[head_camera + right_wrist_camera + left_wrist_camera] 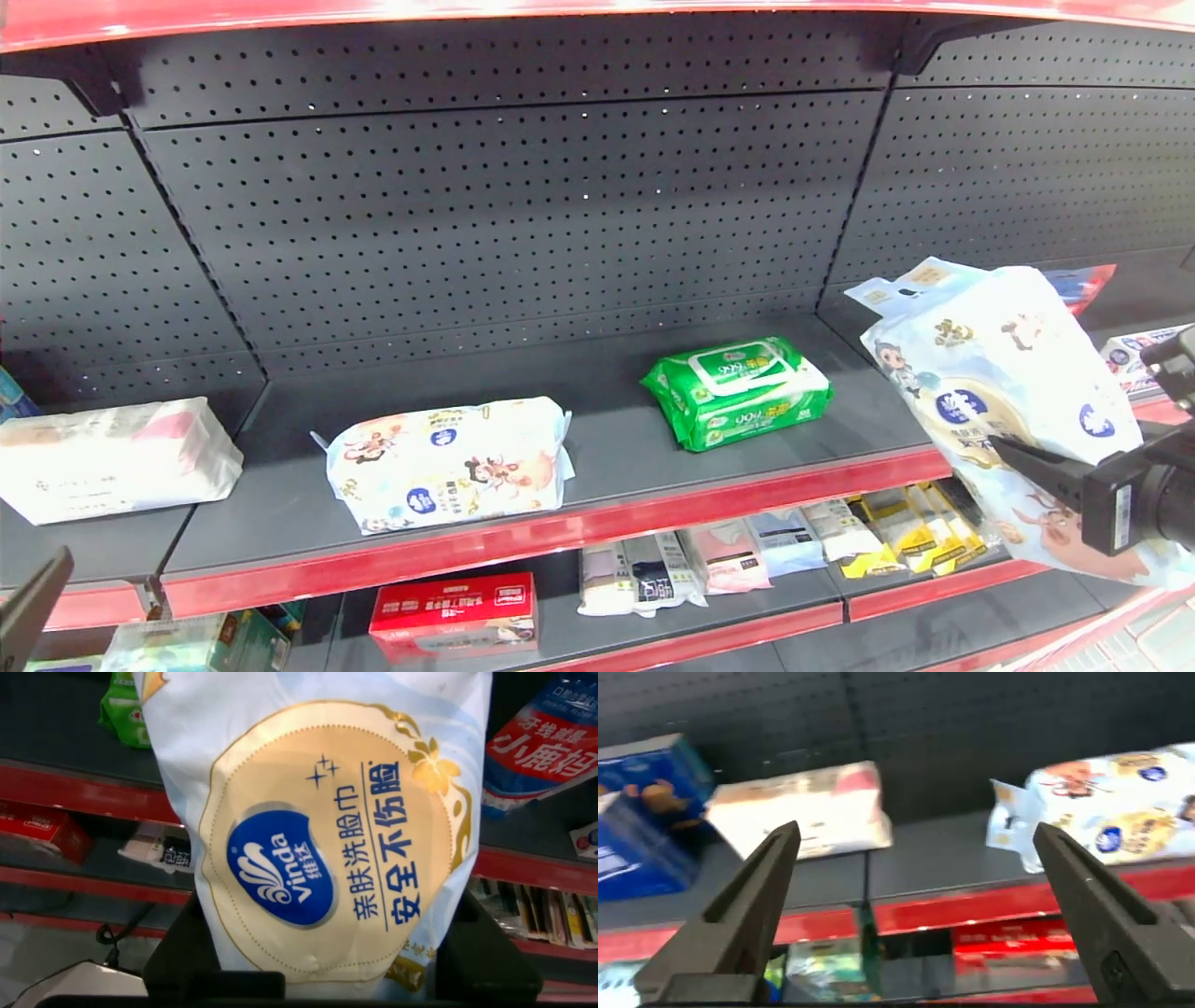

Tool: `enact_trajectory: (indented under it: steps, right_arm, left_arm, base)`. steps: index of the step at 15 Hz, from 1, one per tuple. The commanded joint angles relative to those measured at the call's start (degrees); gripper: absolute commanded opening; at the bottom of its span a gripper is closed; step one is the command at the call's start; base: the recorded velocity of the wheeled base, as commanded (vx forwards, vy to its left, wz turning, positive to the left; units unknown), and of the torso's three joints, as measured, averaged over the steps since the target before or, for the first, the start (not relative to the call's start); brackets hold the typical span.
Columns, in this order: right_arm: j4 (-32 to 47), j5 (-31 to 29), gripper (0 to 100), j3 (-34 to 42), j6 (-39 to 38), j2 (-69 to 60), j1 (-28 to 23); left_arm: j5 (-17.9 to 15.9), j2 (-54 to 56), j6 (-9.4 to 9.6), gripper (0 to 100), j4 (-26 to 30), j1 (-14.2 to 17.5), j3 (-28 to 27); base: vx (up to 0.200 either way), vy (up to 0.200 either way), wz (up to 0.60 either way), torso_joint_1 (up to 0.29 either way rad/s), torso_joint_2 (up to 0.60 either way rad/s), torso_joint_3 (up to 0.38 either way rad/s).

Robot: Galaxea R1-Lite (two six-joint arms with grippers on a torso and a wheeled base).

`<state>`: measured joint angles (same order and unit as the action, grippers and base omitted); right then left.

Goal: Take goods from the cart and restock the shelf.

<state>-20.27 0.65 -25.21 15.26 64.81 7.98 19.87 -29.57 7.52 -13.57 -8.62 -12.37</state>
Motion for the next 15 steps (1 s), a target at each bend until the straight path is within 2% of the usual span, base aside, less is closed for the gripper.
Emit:
enact_trajectory:
  steps: [1,2,3,5,6,8,9,10,11,13,14,15]
  right_arm:
    - [0.06,0.06,0,0.42,-0.06,-0.65,-0.16]
    - [0.06,0.06,0,0.51,-0.06,-0.65,-0.16]
    - [0.06,0.06,0,0.51,-0.41,-0.65,-0.16]
    - [0.06,0.06,0,0.6,-0.58,-1.0,-0.25]
    - [0.06,0.06,0,0.86,-0.58,-1.26,-0.6]
    - [0.06,0.06,0,2.36,-0.58,-2.49,-0.69]
    - [0.06,0.06,0,3.76,-0.5,-3.9,-1.31]
    - [0.06,-0.03,0,3.68,-0.41,-4.16,-2.36]
    - [0.06,-0.03,0,2.97,-0.15,-4.07,-3.77]
    - [0.06,-0.03,0,2.36,0.03,-4.16,-4.56]
    - [0.06,0.06,0,2.27,0.12,-4.34,-4.47]
    - [0.06,0.14,0,2.27,0.38,-4.34,-4.38]
  left_arm:
    - [4.04,-0.13,0.21,100,0.03,1.24,-0.28]
    - [5.35,-0.13,0.21,100,0.03,1.94,-0.37]
    - [7.81,-0.48,0.04,100,0.03,5.1,-0.19]
    - [9.22,-1.89,-0.14,100,0.03,9.67,0.33]
    - [9.66,-2.24,-0.23,100,0.03,10.2,1.04]
    - [8.52,-0.66,-1.72,100,0.03,9.67,2.62]
    - [5.88,3.3,-5.06,100,0.38,9.41,5.69]
    - [3.07,6.37,-5.24,100,0.91,9.06,8.15]
    - [-2.12,10.68,-5.41,100,1.97,8.18,10.88]
    - [-9.32,15.6,-6.38,100,5.39,7.56,11.85]
    - [-13.63,17.27,-7.43,100,6.62,6.86,11.85]
    - [-18.46,19.47,-7.61,100,7.59,6.51,12.2]
  base:
    - [0.0,0.0,0.0,0.0,0.0,0.0]
    - [0.0,0.0,0.0,0.0,0.0,0.0]
    - [0.0,0.0,0.0,0.0,0.0,0.0]
    - [0.0,0.0,0.0,0.0,0.0,0.0]
    - [0.0,0.0,0.0,0.0,0.0,0.0]
    - [0.0,0.0,0.0,0.0,0.0,0.0]
    - [0.0,0.0,0.0,0.0,0.0,0.0]
    - [0.0,0.0,0.0,0.0,0.0,0.0]
    - [0.0,0.0,0.0,0.0,0.0,0.0]
    - [0.0,0.0,0.0,0.0,0.0,0.0]
    - [0.0,0.0,0.0,0.0,0.0,0.0]
    - [0.0,0.0,0.0,0.0,0.0,0.0]
